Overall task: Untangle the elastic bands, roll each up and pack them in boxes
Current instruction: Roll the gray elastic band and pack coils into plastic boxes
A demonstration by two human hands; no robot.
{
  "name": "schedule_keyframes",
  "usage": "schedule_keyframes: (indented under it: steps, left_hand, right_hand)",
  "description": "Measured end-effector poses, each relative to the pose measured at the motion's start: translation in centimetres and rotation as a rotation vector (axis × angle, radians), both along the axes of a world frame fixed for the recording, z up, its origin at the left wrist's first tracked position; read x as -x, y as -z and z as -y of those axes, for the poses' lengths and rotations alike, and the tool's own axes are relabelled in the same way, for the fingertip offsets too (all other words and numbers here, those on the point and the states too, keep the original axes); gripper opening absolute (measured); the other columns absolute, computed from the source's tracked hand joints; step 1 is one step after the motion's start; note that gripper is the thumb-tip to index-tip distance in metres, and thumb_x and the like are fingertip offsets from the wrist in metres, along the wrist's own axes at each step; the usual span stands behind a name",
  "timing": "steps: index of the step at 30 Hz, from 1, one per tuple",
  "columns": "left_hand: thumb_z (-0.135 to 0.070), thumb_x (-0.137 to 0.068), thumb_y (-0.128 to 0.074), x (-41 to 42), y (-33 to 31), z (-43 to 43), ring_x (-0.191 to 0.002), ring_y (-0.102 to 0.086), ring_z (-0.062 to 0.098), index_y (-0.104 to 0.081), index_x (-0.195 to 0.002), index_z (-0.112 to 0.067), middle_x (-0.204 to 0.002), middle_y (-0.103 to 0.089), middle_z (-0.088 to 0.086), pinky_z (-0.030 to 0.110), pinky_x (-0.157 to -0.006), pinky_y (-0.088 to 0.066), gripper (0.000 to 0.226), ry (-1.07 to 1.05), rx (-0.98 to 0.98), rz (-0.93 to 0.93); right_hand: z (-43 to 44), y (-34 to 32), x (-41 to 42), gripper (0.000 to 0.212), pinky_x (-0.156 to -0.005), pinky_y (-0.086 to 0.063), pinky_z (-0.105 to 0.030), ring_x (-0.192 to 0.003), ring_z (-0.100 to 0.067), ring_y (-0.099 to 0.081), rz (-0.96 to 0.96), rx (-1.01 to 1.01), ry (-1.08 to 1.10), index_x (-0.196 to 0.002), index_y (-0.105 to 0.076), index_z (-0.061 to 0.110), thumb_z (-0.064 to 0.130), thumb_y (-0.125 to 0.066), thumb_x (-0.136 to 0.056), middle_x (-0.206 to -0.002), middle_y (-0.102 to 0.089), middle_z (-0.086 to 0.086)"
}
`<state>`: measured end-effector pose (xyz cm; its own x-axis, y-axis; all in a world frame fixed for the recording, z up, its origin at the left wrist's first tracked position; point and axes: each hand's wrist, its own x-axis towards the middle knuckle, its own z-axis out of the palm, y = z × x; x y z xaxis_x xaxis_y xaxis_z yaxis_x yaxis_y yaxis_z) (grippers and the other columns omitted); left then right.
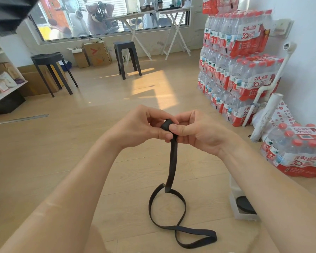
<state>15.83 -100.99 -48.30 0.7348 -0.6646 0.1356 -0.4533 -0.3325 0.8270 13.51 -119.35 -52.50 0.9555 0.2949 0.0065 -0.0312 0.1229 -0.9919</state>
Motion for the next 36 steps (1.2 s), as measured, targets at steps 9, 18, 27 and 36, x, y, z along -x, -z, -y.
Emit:
schedule_keyframes:
  steps: [9, 18, 27, 36]
  left_hand:
    - [-0.011, -0.070, -0.081, 0.4, 0.5, 0.7, -0.067, -0.054, 0.014, -0.076, -0.090, -0.024, -0.070, -0.063, 0.001, 0.029, -0.066, -0.048, 0.024, -0.201, -0.251, 0.406]
    - [-0.012, -0.072, -0.077, 0.0, 0.8, 1.4, -0.070, -0.058, 0.015, -0.076, -0.088, -0.025, -0.070, -0.062, -0.007, 0.037, -0.068, -0.052, 0.021, -0.165, -0.309, 0.601]
    - [-0.019, -0.064, -0.082, -0.1, 0.2, 0.0, -0.073, -0.048, 0.011, -0.072, -0.106, -0.026, -0.091, -0.058, -0.001, 0.024, -0.075, -0.050, 0.044, -0.056, -0.090, 0.133]
    - [-0.009, -0.068, -0.081, 0.2, -0.3, 0.1, -0.074, -0.057, 0.010, -0.076, -0.094, -0.016, -0.086, -0.066, 0.003, 0.025, -0.074, -0.050, 0.027, -0.122, -0.151, 0.297]
  right_hand:
    - [-0.2, -1.3, 1.0, 0.047, -0.067, -0.044, -0.026, -0.079, -0.016, -0.068, -0.055, 0.402, -0.045, -0.091, -0.070, 0.014, 0.057, -0.057, -0.080, -0.082, -0.072, -0.006]
    - [-0.6, -0.7, 0.9, 0.014, -0.065, -0.037, -0.029, -0.069, -0.015, -0.063, 0.018, 0.356, 0.133, -0.078, -0.074, 0.016, 0.029, -0.073, -0.082, -0.074, -0.068, -0.007]
    - [0.6, -0.4, 0.5, 0.014, -0.066, -0.048, -0.024, -0.070, -0.018, -0.065, -0.039, 0.064, -0.047, -0.095, -0.074, 0.007, 0.007, -0.067, -0.082, -0.076, -0.068, -0.007]
    - [0.2, -1.1, 1.1, 0.046, -0.058, -0.043, -0.019, -0.091, -0.021, -0.068, -0.117, 0.222, -0.168, -0.105, -0.067, 0.015, 0.054, -0.058, -0.082, -0.098, -0.072, -0.006]
